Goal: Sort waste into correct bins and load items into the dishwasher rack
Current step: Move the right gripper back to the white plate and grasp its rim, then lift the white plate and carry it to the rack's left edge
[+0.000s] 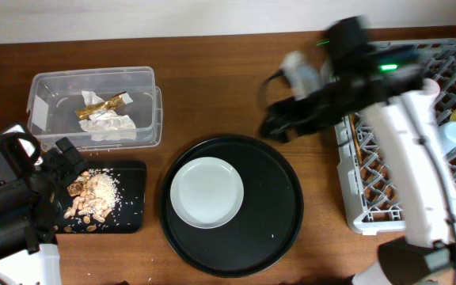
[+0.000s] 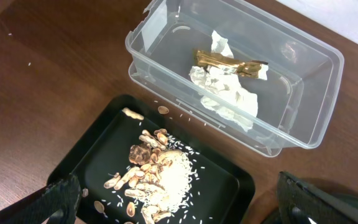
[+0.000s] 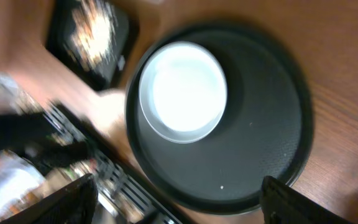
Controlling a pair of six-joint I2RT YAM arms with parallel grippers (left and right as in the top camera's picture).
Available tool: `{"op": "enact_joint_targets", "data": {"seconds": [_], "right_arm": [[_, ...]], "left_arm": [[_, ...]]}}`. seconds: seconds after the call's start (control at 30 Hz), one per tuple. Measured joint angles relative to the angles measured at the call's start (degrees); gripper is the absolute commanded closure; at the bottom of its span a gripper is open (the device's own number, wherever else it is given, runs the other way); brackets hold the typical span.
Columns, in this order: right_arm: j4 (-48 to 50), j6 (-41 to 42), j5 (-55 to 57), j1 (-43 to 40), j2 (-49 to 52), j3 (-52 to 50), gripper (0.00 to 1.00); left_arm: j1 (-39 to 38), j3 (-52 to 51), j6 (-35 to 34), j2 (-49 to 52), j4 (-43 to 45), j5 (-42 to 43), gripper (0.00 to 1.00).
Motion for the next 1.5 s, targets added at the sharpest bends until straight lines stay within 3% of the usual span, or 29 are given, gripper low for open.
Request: {"op": "enact_joint_targets", "data": {"seconds": [0.33,0.47,0.6,0.73,0.87,1.03,1.37,1.43,1.5], "right_arm": [[3.74,11.23,13.46,21.49,15.5,0.0,0.09],[3.61,17.07,20.37,24.94,22.12,-0.02,0.08],[3.63,19.85,23.91,23.04,24.22,-0.02,0.09],[3.98,21.27,25.55,18.38,24.37,-0.02,0.18],[5.38,21.77,26.43,15.32,24.57,-0.7,0.37],[10.45,22.25,26.14,15.06,25.11,-6.75,0.44],[21.97,22.29,21.14,15.08,25.59,-22.1,0.46],[22.53,22.25,20.11,15.06,25.44,-23.17,0.59],[22.93,22.64,19.19,15.04,25.07,-23.89,0.82]], "left_arm": [[0.0,0.0,0.0,0.0,-0.02,0.0,0.01],[0.0,0.0,-0.02,0.0,-0.02,-0.02,0.01],[0.0,0.0,-0.02,0.0,-0.02,0.0,0.01],[0.0,0.0,0.0,0.0,-0.02,0.0,0.0],[0.0,0.0,0.0,0.0,-0.02,0.0,0.01],[0.0,0.0,-0.02,0.0,-0.02,0.0,0.01],[0.0,0.0,0.0,0.0,-0.02,-0.02,0.01],[0.0,0.0,0.0,0.0,0.0,0.0,0.01],[0.0,0.0,-0.02,0.0,-0.02,0.0,0.01]]}}
